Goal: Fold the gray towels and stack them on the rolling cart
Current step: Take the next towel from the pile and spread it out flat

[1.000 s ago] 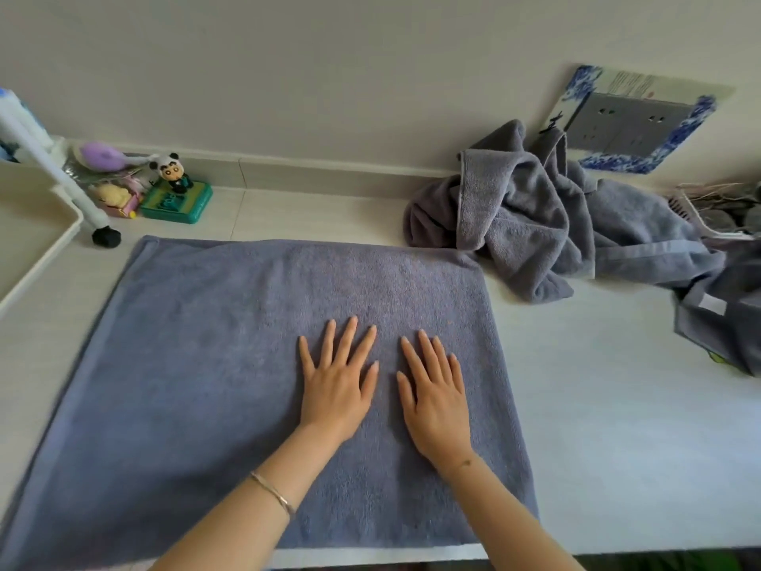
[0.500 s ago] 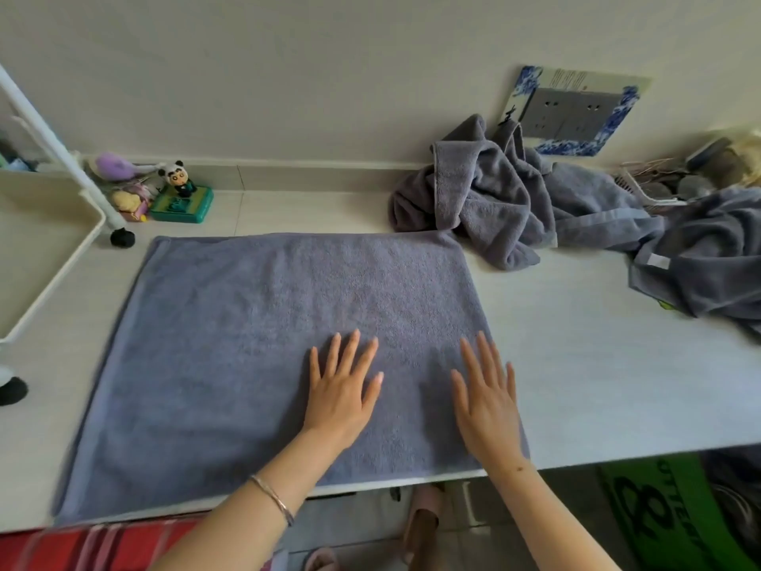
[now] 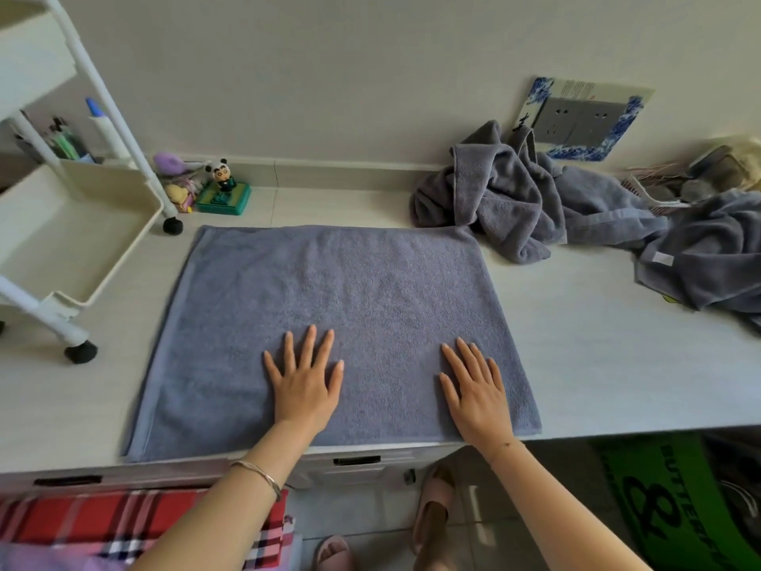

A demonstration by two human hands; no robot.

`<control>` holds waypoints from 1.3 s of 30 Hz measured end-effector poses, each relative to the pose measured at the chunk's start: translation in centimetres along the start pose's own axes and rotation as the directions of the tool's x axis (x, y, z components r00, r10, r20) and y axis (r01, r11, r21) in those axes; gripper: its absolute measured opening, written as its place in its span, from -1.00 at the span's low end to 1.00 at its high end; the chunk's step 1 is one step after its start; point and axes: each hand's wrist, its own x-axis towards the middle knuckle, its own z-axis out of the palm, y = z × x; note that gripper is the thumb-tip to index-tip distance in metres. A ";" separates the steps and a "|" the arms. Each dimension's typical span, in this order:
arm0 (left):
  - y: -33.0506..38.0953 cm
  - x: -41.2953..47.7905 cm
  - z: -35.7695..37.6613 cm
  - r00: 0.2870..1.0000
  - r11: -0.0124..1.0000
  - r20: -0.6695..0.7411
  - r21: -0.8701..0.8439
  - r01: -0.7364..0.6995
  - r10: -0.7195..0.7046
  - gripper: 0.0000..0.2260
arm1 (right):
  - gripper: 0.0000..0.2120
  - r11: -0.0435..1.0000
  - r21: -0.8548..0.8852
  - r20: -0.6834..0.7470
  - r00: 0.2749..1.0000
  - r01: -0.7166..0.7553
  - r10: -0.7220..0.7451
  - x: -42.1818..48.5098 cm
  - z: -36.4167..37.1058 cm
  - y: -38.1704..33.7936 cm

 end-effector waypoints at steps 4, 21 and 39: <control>0.3 -0.9 -0.9 0.999 0.999 0.031 -0.013 -0.041 0.042 -0.31 | -0.52 0.997 0.035 -0.135 0.988 -0.064 0.068 -1.4 -0.3 0.0; -6.3 9.5 -3.1 0.999 1.000 0.048 0.018 -0.010 0.009 -0.51 | -0.55 0.971 0.130 0.084 0.974 0.200 -0.212 12.5 3.4 -15.3; -12.5 21.7 -6.7 0.993 0.993 0.007 0.031 0.114 -0.114 -0.52 | -0.44 0.958 0.051 0.033 0.958 0.282 -0.284 20.0 5.4 -17.3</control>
